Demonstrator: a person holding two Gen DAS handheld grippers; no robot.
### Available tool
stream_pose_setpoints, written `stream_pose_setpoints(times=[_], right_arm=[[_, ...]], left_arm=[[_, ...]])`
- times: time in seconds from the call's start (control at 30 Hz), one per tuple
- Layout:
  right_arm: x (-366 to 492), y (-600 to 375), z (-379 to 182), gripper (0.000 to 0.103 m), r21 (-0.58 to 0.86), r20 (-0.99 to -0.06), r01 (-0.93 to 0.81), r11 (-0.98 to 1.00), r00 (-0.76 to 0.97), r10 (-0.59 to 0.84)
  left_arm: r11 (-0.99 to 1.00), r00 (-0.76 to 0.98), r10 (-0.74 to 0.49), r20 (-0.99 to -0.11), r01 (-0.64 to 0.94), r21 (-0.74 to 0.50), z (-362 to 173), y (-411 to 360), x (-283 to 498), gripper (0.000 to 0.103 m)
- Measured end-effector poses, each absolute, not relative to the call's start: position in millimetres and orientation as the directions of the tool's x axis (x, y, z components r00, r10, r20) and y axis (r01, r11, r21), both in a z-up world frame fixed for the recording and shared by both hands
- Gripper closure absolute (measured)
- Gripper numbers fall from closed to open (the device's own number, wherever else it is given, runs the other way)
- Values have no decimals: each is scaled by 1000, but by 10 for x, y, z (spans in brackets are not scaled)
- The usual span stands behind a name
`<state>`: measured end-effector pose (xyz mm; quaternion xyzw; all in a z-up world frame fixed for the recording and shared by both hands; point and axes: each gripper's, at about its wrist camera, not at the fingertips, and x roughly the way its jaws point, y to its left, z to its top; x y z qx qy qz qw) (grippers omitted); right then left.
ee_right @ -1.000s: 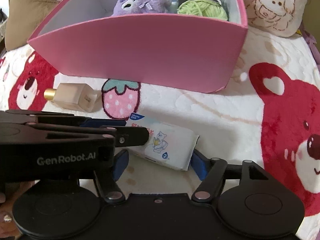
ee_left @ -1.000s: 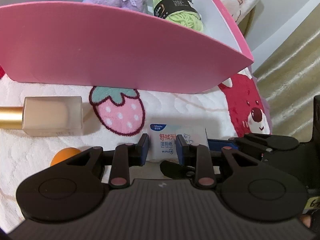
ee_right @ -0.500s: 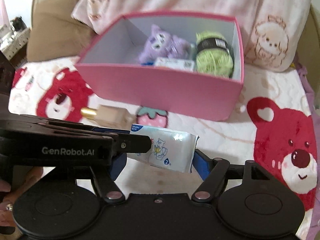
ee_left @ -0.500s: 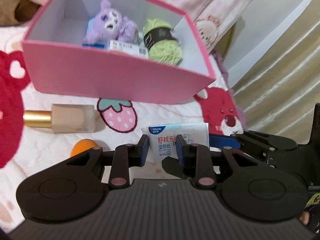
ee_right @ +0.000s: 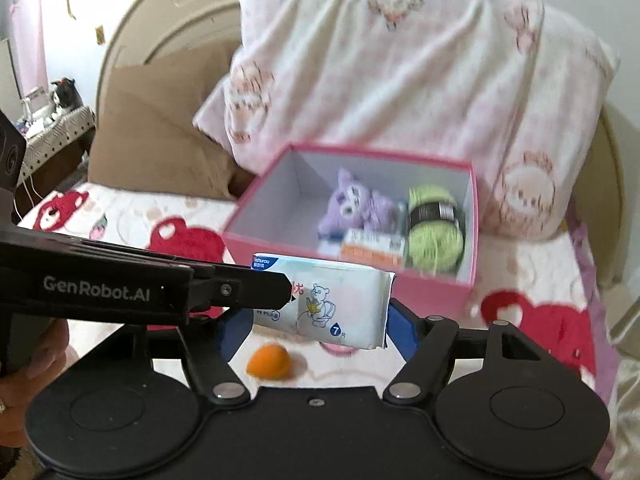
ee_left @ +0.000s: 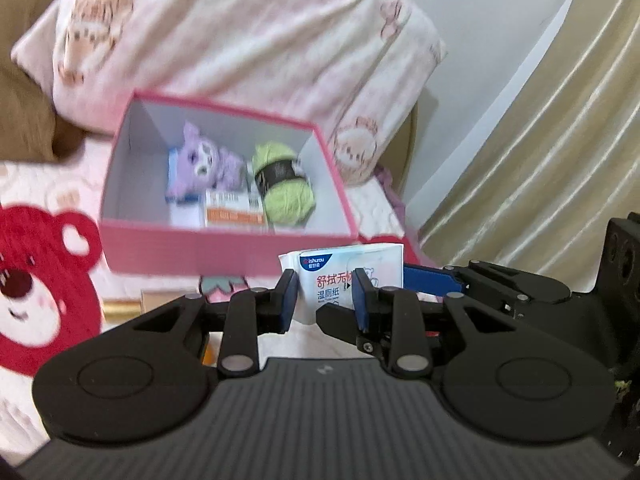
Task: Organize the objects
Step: 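Lift the white packet with the right gripper toward the pink box, then lower the packet into the pink box beside the plush and open the right gripper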
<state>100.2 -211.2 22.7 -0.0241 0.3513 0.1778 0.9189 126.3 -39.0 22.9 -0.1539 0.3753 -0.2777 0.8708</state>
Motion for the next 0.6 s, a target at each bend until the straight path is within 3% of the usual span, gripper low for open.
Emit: stream_pose_setpoints(times=[0.17, 0.3, 0.6], right_arm=[[1195, -2050, 478, 35, 71, -621, -370, 926, 710, 331], [1495, -1975, 543, 47, 62, -624, -383, 922, 706, 335], [2283, -1986, 398, 49, 72, -682, -369, 927, 660, 315]], left_arm=[[824, 613, -561, -557, 347, -447, 475, -328, 1450, 77], [853, 634, -514, -578, 306, -423, 536, -308, 1765, 76], [883, 631, -457, -627, 239, -403, 287, -454, 2508, 76]])
